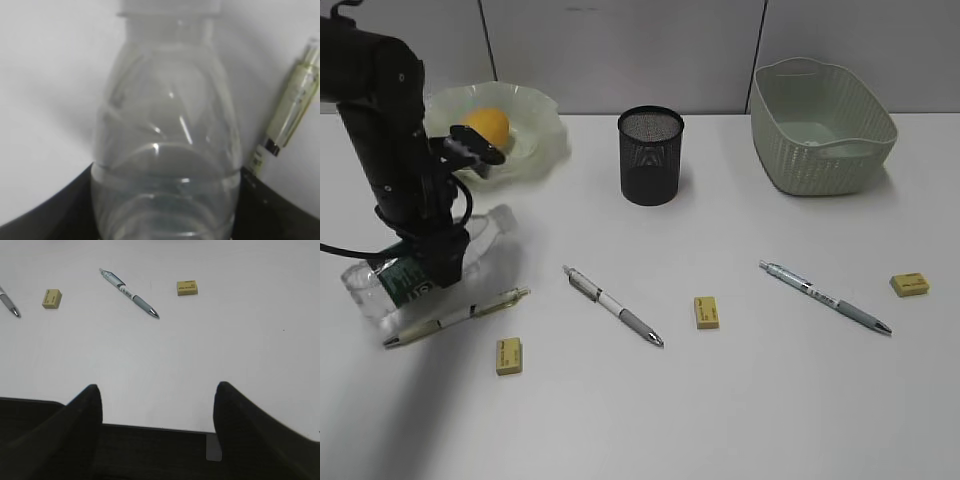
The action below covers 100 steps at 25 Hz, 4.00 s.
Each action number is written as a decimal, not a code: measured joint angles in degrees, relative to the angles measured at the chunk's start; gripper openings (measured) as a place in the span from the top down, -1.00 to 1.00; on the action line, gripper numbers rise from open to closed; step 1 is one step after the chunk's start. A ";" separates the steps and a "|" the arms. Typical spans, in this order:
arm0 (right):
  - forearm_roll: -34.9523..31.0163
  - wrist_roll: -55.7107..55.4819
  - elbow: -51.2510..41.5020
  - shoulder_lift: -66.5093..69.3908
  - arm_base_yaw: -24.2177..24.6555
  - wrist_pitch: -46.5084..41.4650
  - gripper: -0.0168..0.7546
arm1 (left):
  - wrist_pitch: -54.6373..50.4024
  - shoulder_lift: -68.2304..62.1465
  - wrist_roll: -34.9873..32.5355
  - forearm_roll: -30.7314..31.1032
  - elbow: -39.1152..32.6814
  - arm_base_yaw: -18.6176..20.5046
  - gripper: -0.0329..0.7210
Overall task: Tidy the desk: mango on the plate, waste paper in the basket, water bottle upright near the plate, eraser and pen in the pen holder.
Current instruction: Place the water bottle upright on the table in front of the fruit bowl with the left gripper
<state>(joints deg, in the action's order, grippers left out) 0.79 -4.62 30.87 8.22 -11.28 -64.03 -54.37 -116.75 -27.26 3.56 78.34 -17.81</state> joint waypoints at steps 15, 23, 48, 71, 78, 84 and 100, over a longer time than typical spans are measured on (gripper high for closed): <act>0.04 0.00 0.00 0.00 0.00 0.00 -0.46 | -4.99 12.56 4.17 -6.88 -0.21 0.45 -0.43; 0.04 0.00 0.00 0.00 0.00 0.00 -0.46 | -4.69 22.74 4.76 -15.03 -6.50 4.30 -0.43; 0.04 0.05 0.00 0.00 0.00 0.00 -0.46 | 73.01 49.38 4.80 -34.25 -49.00 6.65 -0.43; 0.04 0.10 0.00 0.00 0.00 0.00 -0.46 | 114.19 11.69 25.83 -16.27 -48.28 6.72 -0.43; 0.04 0.10 0.00 0.00 0.00 0.00 -0.46 | 115.61 5.85 26.34 -15.70 -43.92 6.72 -0.43; 0.04 0.10 0.00 0.00 0.00 0.00 -0.46 | 114.59 1.41 26.40 -15.59 -40.39 6.72 -0.43; -0.06 0.10 0.00 0.00 0.00 0.00 -0.46 | 114.34 0.12 26.40 -14.92 -39.39 6.72 -0.67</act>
<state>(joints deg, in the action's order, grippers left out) 0.72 -4.51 30.87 8.22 -11.28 -64.03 59.97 -116.63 -0.86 -11.36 38.96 -11.09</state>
